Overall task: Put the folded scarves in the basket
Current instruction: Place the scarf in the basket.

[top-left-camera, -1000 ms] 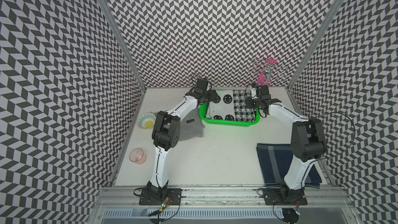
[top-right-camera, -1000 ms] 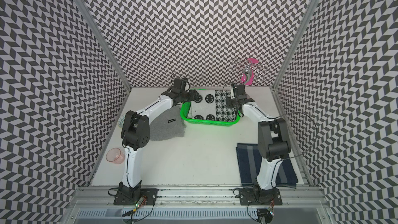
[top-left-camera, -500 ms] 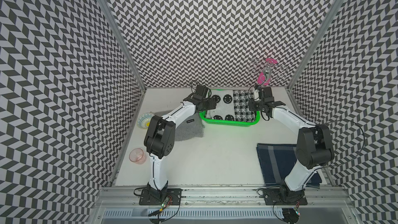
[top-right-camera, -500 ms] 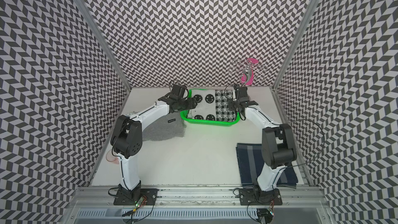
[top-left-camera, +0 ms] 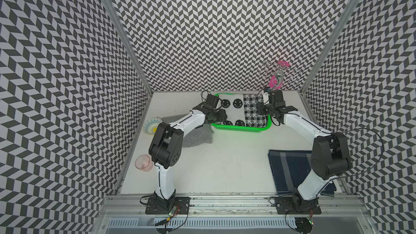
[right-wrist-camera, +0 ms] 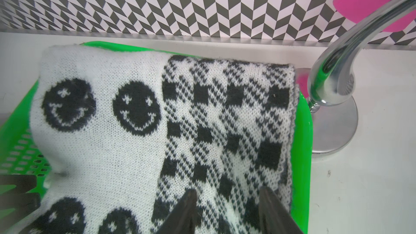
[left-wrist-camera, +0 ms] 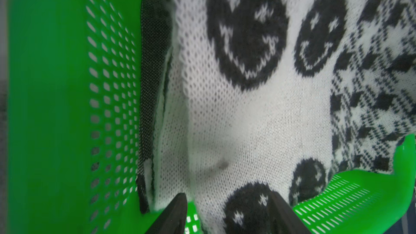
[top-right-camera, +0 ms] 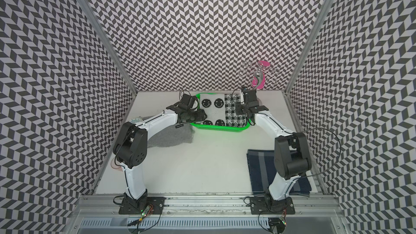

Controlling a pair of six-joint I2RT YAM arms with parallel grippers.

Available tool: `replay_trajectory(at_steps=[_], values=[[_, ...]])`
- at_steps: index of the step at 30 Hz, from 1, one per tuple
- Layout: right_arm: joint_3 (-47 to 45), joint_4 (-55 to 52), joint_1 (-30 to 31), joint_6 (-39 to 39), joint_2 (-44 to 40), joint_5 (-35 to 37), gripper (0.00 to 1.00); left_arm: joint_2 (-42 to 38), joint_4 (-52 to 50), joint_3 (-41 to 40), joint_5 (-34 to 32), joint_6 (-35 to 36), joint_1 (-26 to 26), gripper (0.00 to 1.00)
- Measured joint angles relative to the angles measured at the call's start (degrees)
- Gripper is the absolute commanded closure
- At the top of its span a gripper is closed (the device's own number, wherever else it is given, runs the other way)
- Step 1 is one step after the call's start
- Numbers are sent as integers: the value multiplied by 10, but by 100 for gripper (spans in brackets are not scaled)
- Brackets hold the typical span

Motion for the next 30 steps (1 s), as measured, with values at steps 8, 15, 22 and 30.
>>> replay_trajectory(at_steps=[8, 15, 22, 30], values=[[15, 8, 0, 6, 21, -1, 52, 30, -3, 31, -1, 10, 0, 39], [23, 14, 0, 14, 43, -4, 52, 69, -18, 74, -23, 20, -1, 38], [26, 16, 0, 17, 43, -9, 52, 85, -61, 104, -47, 45, -12, 46], [35, 17, 0, 17, 47, -8, 52, 92, -76, 103, -37, 43, -14, 93]])
